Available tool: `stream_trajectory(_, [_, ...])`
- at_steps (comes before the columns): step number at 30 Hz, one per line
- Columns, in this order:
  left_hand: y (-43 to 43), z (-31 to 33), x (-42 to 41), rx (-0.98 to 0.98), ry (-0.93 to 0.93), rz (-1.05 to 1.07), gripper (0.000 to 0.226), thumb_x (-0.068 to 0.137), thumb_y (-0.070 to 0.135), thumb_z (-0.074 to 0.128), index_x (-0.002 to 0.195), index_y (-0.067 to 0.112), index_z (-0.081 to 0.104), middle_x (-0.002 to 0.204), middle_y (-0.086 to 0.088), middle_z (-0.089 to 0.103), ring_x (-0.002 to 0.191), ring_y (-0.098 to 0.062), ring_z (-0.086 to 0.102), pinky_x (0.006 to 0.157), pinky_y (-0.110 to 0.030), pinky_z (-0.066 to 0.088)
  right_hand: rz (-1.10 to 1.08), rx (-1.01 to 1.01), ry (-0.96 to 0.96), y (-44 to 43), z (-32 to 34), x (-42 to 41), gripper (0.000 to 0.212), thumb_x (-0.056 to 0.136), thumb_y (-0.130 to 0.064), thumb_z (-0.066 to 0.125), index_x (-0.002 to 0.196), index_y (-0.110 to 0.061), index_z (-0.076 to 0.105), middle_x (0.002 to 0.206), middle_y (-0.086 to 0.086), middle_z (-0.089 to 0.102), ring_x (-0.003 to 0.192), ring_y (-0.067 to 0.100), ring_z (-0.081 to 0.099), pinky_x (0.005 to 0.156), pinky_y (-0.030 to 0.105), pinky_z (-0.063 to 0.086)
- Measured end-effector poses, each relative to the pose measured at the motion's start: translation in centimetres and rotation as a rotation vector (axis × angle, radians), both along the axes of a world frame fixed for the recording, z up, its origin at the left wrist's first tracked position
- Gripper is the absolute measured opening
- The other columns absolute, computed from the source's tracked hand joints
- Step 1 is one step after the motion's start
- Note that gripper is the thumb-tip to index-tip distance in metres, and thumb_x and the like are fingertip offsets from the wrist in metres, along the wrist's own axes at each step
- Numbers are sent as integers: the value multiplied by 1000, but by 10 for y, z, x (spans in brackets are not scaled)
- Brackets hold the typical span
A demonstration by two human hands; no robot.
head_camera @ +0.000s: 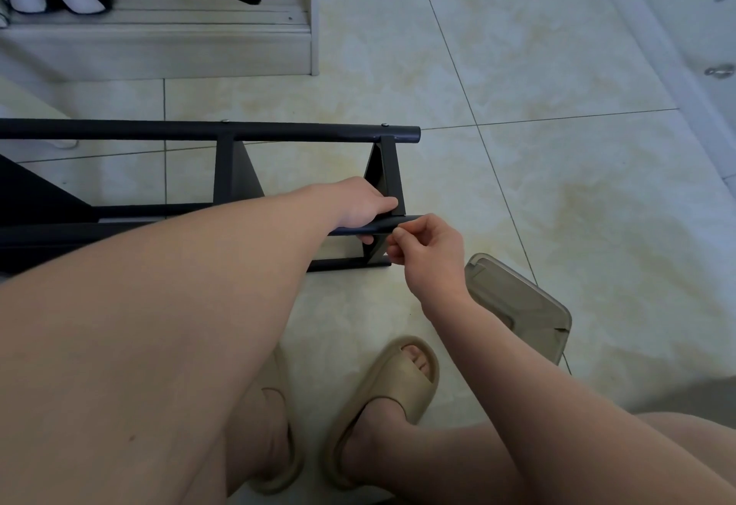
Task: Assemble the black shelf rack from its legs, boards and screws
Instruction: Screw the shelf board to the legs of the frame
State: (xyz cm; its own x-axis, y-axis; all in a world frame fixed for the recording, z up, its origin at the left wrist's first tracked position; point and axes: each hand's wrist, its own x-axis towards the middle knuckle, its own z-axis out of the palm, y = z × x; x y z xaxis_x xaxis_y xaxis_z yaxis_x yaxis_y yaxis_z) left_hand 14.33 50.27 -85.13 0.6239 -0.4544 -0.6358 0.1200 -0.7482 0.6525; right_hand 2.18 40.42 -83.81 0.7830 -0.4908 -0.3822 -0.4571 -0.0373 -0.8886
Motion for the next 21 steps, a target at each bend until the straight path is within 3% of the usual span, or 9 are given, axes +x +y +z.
stream_trajectory(3, [0,0,-1,-6,-6,4,46,102,42,46,109,4,70,78,-3,72,64,-15,74,90,-31,48,26,40,-36,-4,-1,-3,22,97,5,58,79,-8,59,69,5,66,52,6,60,60,21,56])
stream_trajectory(5, [1,0,-1,-16,-6,11,46,102,42,47,108,4,70,86,-8,75,62,-15,72,94,-32,48,22,69,-45,-6,-2,-4,22,97,5,59,79,-7,60,68,3,67,53,7,61,62,21,56])
stream_trajectory(9, [1,1,-1,-19,12,14,45,102,42,46,106,4,71,82,-3,72,71,-19,75,101,-36,47,-19,165,-58,-6,-4,-6,20,97,5,60,80,-6,60,65,1,68,56,12,62,64,25,57])
stream_trajectory(14, [1,4,-3,-34,21,8,37,102,40,46,97,13,70,80,-2,69,81,-24,76,101,-37,47,-76,300,-92,-4,-3,-8,20,97,6,59,80,-5,58,71,10,65,58,13,62,63,26,57])
stream_trajectory(21, [2,4,-2,-33,23,6,33,101,41,46,93,18,67,79,-2,70,66,-16,74,101,-38,47,-63,164,-42,-3,-1,-4,21,97,3,60,79,-7,60,60,-3,66,52,10,59,63,27,59])
